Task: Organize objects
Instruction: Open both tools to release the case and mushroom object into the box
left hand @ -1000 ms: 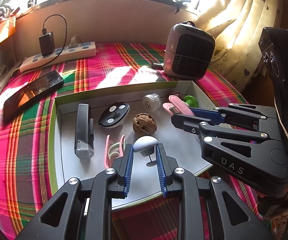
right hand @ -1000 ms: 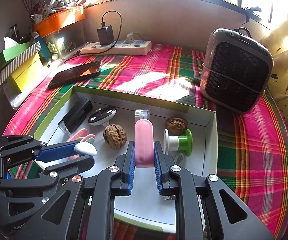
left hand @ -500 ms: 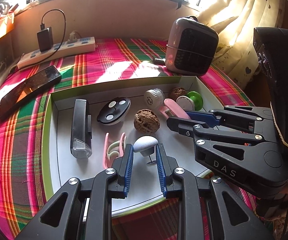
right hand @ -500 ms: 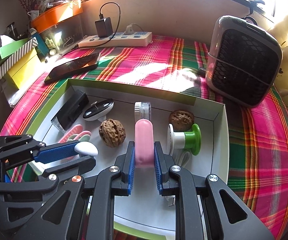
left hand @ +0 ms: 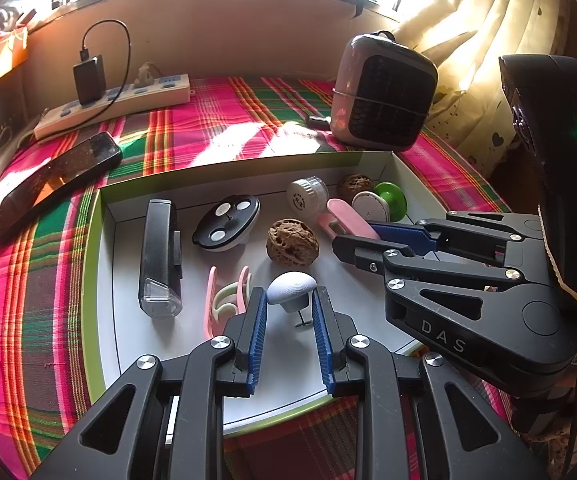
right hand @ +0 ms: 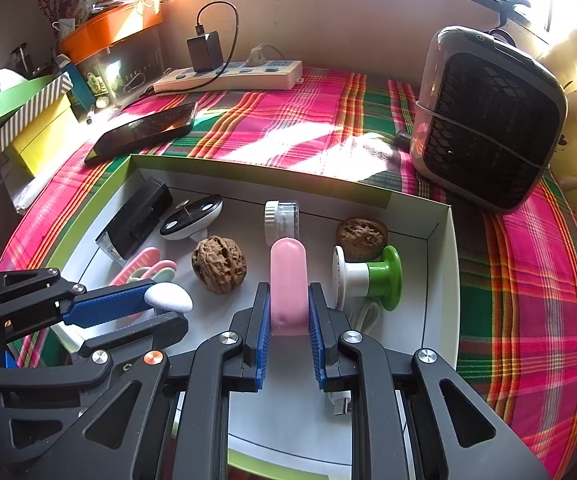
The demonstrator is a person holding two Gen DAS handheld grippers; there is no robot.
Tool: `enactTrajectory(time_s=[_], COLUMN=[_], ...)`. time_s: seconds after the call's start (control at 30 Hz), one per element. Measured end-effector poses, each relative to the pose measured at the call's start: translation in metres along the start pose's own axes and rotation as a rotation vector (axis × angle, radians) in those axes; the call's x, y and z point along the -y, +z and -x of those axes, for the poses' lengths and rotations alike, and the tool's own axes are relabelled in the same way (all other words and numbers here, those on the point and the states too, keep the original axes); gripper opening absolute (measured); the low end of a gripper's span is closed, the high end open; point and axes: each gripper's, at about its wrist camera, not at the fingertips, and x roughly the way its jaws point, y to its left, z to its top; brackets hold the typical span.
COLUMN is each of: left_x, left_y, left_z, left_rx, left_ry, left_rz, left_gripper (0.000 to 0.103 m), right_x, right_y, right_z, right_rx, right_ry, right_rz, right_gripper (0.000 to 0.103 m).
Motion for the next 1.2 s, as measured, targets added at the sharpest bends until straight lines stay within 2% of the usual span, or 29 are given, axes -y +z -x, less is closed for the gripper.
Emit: enactTrajectory(time_s=[0.97,1.2], left_x=[0.0028,0.0028], left_y=[0.0014,0.0017], left_z=[-0.0009,-0.0005], left_rx=[-0.001,0.001], left_ry=[0.003,0.008], left_rz=[-0.001,-0.004], left_gripper=[0.022,0.025], right_x=[0.0001,0.0012], right_y=[-0.0006,-0.0002], right_z=[-0.0003,0.0013], right_rx=[-0.003,0.001], right_ry=[-0.002,0.0], right_rz=[-0.013,-0.019], right_gripper=[0.019,0.029])
